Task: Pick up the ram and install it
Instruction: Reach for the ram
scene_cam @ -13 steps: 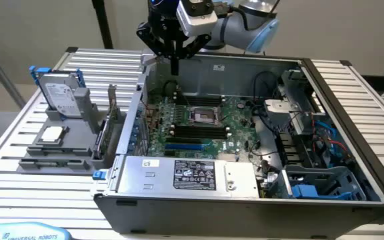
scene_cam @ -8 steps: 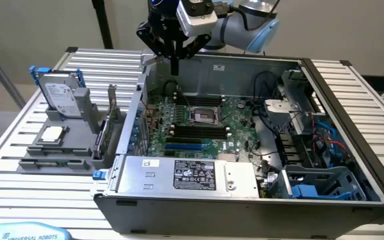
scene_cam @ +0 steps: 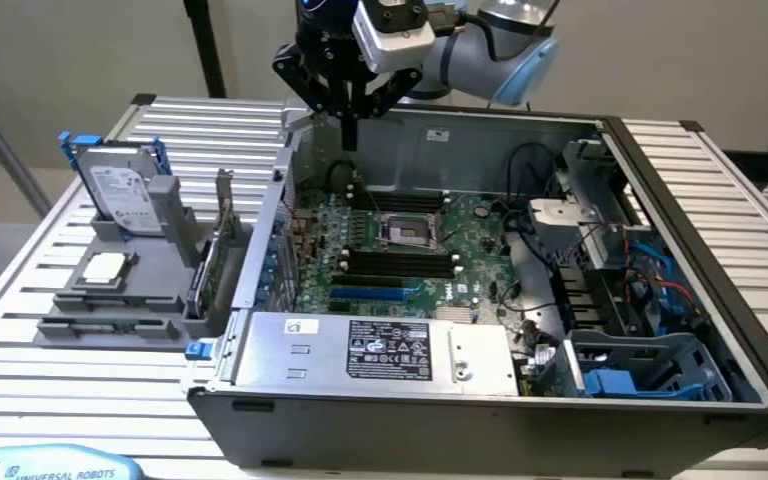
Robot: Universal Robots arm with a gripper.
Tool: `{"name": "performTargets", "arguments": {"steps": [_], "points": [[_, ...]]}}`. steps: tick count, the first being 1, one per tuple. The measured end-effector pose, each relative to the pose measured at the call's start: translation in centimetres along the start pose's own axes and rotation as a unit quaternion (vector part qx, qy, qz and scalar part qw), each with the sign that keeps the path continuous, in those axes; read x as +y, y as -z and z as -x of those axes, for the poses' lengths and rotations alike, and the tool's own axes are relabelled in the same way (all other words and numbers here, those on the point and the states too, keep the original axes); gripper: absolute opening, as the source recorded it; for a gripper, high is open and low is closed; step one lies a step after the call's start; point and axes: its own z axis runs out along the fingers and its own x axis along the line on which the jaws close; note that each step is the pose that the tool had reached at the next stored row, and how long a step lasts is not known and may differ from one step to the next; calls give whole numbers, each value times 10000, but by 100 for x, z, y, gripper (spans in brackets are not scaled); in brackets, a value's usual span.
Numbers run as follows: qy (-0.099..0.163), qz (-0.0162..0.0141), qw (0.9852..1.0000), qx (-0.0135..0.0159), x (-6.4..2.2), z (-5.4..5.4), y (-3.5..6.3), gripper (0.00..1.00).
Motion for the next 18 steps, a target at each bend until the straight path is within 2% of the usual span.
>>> {"name": "performTargets", "arguments": {"steps": [4,6,18], "points": [[0,-1,10000,6,-30,-23,1,11],[-1,0,10000,9,-50,-70,2,11],[-1,-1,10000,20,-178,-551,11,11]]}}
